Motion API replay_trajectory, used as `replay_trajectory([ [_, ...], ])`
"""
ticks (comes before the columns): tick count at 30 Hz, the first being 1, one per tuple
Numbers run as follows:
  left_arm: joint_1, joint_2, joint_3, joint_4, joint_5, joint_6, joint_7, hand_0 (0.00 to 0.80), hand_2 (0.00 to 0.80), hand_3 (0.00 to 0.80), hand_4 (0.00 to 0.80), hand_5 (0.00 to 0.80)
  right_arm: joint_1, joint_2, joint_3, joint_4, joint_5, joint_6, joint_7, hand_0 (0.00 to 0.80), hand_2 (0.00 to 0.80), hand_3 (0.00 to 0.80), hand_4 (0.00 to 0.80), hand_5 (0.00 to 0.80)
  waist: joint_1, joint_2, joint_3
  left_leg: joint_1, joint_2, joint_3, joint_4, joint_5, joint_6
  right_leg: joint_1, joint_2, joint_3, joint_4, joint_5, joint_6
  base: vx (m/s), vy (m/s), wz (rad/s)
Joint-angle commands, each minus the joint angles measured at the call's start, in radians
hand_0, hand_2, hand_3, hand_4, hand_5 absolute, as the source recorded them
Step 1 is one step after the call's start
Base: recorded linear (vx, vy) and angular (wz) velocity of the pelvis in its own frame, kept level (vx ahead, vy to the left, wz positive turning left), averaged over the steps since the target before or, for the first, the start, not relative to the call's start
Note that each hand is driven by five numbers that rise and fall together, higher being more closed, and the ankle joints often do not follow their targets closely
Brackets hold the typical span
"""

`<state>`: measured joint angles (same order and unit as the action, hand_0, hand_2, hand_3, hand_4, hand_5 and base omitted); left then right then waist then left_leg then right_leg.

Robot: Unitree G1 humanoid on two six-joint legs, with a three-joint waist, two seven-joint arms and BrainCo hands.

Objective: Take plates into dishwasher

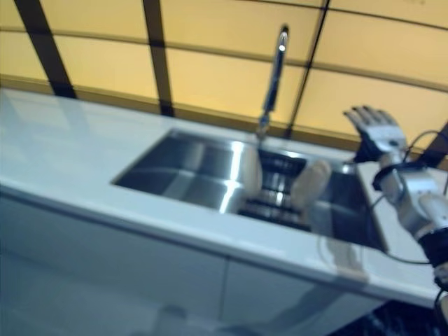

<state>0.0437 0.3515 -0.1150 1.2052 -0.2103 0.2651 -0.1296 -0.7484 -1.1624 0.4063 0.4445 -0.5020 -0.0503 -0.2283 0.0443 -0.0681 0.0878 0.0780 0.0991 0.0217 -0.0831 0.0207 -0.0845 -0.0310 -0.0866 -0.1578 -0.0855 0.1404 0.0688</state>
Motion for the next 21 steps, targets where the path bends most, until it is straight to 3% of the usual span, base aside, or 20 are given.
replay_trajectory([
  [1, -0.028, 0.022, 0.002, 0.035, 0.031, -0.018, -0.009, 0.0, 0.0, 0.0, 0.0, 0.0, -0.106, -0.052, 0.06, 0.023, -0.09, -0.047, -0.049, 0.0, 0.0, 0.0, 0.0, 0.0, 0.023, -0.032, -0.04, 0.002, -0.025, 0.016, -0.004, -0.022, 0.007, 0.052, -0.093, -0.027, -0.002, 0.0, 0.137, 0.059, -0.036, -0.03],
  [7, -0.001, 0.036, 0.002, 0.021, 0.037, -0.026, -0.008, 0.0, 0.0, 0.0, 0.0, 0.0, -0.073, -0.104, 0.076, 0.006, -0.199, -0.069, -0.039, 0.0, 0.0, 0.0, 0.0, 0.0, 0.016, -0.026, -0.035, -0.021, -0.014, 0.022, -0.004, -0.007, -0.006, 0.043, -0.093, -0.044, -0.002, -0.005, 0.138, 0.045, -0.051, 0.02],
  [13, 0.011, 0.039, -0.002, 0.016, 0.039, -0.033, -0.024, 0.0, 0.0, 0.0, 0.0, 0.0, -0.028, -0.126, 0.06, 0.007, -0.335, -0.088, -0.106, 0.0, 0.0, 0.0, 0.0, 0.0, 0.01, -0.021, -0.025, -0.037, -0.003, 0.027, -0.004, -0.002, -0.011, 0.03, -0.093, -0.049, -0.002, -0.009, 0.138, 0.015, -0.037, 0.0],
  [21, 0.012, 0.033, -0.015, 0.009, 0.041, -0.047, -0.031, 0.0, 0.0, 0.0, 0.0, 0.0, 0.041, -0.12, 0.024, -0.01, -0.349, -0.12, -0.147, 0.0, 0.0, 0.0, 0.0, 0.0, 0.003, -0.014, -0.013, -0.045, 0.002, 0.03, -0.004, -0.001, -0.013, 0.022, -0.091, -0.042, -0.002, -0.014, 0.136, 0.0, -0.004, 0.0],
])
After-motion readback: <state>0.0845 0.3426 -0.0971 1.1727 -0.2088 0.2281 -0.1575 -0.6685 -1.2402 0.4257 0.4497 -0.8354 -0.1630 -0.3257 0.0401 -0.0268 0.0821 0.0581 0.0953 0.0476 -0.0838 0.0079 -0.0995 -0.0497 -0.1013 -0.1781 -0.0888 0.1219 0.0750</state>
